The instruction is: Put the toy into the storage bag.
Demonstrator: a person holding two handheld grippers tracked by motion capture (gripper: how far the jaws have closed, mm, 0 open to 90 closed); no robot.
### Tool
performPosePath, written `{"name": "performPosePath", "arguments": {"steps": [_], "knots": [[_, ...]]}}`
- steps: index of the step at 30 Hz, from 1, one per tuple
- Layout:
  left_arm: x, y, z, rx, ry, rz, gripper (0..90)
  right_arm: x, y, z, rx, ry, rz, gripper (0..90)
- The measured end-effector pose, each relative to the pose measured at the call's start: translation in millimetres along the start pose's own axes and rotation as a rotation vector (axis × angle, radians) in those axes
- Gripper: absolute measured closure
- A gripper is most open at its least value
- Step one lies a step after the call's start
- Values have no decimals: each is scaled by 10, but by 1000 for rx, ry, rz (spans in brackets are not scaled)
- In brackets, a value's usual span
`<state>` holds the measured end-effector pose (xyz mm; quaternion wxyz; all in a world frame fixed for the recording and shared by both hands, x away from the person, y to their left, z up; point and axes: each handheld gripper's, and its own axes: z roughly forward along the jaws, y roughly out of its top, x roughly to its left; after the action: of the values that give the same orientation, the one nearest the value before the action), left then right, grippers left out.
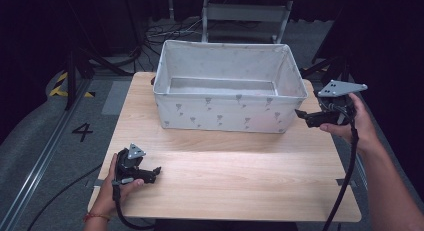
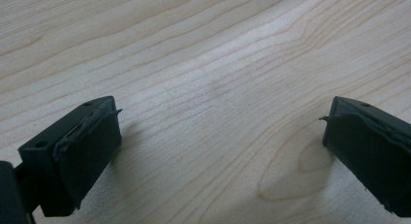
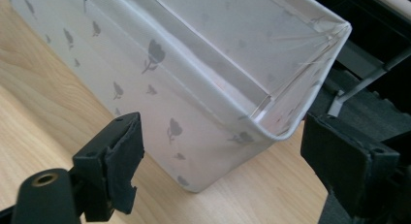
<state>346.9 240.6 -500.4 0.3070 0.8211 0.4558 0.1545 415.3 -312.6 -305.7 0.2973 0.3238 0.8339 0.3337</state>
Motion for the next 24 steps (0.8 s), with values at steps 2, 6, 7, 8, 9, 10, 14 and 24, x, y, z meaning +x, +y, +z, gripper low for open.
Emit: {"name": "performPosePath", "arguments": {"steps": [2, 6, 7, 8, 9, 10, 14, 24], "knots": [[0, 0, 0, 0, 0, 0, 5, 15, -57, -7, -9, 8, -3, 161], [0, 0, 0, 0, 0, 0, 5, 34, -191, 16, -4, 33, -3, 162], [0, 0, 0, 0, -1, 0, 5, 44, -228, 17, -7, 28, -9, 161], [0, 0, 0, 0, -1, -1, 5, 52, -265, 20, -12, 24, -9, 161], [0, 0, 0, 0, -1, -1, 5, 59, -298, 29, -7, 29, -8, 161], [0, 0, 0, 0, -1, 0, 5, 63, -331, 41, 0, 33, -6, 161], [0, 0, 0, 1, -1, -1, 5, 92, -476, 104, 32, 40, -8, 161], [0, 0, 0, 0, -1, 0, 5, 151, -844, 245, 94, 45, 22, 163]]}}
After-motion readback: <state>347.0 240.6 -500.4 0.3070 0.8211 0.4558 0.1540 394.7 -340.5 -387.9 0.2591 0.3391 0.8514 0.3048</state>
